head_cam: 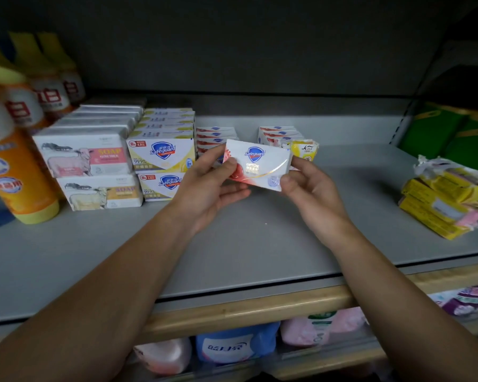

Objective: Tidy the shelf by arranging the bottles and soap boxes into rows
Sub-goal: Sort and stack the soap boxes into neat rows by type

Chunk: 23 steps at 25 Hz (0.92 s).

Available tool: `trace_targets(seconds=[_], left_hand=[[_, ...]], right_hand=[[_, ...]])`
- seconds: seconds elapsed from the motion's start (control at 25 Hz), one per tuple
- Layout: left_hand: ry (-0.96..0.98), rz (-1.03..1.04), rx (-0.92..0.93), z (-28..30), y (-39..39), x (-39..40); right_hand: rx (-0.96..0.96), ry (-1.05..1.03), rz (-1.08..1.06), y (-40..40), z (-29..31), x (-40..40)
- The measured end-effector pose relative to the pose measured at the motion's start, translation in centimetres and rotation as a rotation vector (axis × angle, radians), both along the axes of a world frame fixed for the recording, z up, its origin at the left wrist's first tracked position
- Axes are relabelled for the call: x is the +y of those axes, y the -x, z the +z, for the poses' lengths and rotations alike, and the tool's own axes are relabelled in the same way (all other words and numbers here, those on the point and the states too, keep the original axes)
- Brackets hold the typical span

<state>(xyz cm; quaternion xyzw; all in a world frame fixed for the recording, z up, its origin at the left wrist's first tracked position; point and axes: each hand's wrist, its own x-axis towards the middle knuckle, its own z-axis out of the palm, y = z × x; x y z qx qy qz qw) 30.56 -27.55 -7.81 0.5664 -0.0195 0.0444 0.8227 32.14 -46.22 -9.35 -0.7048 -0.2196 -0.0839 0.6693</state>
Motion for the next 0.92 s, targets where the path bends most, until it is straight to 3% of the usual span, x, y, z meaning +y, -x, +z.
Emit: trace_targets(seconds=[0.12,0.28,0.36,0.44,0.52,0.6,0.8,0.92], left_hand=[[0.089,-0.056,0.073,0.4,0.0,-0.3],[0.325,-0.358,0.146,0.6,0.0,-0.1],[0.374,-0.443,0.14,0.3,-0.2,0.3],[0.385,-0.474,0.127,0.2,-0.1,0.5],[0.373,-0.454,0.108,0.4,0.1,0.4],[0.327,-0.4,0.09,0.4,0.2,0.3],[0.222,-0.276,0.012,0.2,0.3,0.1],[0.094,-0.162,-0.055,0.0,0.4,-0.2]], right_hand=[[-0.203,0.108,-0.058,0.3,0.7,0.2],[-0.776,0.494,-0.145,1.3,0.7,1.8],[-0.913,0.555,-0.191,1.8,0.5,2.3],[-0.93,0.546,-0.206,2.2,0.5,2.2],[-0.771,0.466,-0.166,2.6,0.8,2.0],[-0.465,0.289,-0.071,2.9,1.3,1.8],[0.161,-0.419,0.304,2.5,1.8,0.4],[0.35,-0.538,0.396,2.7,1.4,-0.3]])
